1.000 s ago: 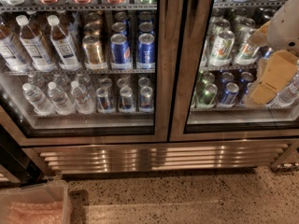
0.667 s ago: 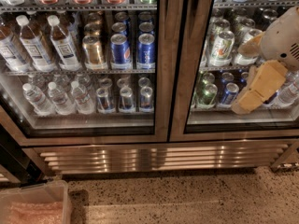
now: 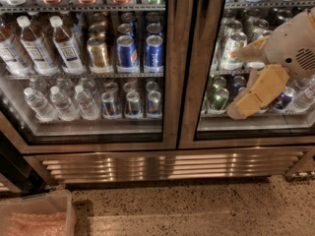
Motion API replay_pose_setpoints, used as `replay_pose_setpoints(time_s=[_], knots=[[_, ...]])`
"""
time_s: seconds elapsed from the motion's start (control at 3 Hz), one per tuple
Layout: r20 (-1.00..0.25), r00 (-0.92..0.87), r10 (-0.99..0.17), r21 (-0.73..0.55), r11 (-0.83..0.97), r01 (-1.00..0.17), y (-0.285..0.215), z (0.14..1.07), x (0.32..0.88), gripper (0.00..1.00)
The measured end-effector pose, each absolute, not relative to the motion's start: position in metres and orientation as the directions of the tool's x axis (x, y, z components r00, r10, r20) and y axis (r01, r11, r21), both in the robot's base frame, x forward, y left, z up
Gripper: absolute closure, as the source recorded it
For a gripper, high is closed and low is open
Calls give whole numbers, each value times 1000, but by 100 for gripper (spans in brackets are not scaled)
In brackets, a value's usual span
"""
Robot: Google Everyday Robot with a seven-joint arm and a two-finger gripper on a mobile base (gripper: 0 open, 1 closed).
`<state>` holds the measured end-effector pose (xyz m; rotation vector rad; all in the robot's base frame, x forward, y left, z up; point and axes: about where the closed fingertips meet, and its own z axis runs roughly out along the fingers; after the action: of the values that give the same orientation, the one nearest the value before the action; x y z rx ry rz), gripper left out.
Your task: Open left fridge door
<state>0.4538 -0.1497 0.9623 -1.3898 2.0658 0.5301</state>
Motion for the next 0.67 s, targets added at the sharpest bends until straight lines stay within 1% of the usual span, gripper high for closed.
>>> replay_pose_setpoints(time_s=[0.33, 0.67], knots=[[-677, -269, -685, -17, 380, -925, -149, 959, 460, 0], [-703, -212, -679, -76, 368, -927, -132, 969, 483, 0]])
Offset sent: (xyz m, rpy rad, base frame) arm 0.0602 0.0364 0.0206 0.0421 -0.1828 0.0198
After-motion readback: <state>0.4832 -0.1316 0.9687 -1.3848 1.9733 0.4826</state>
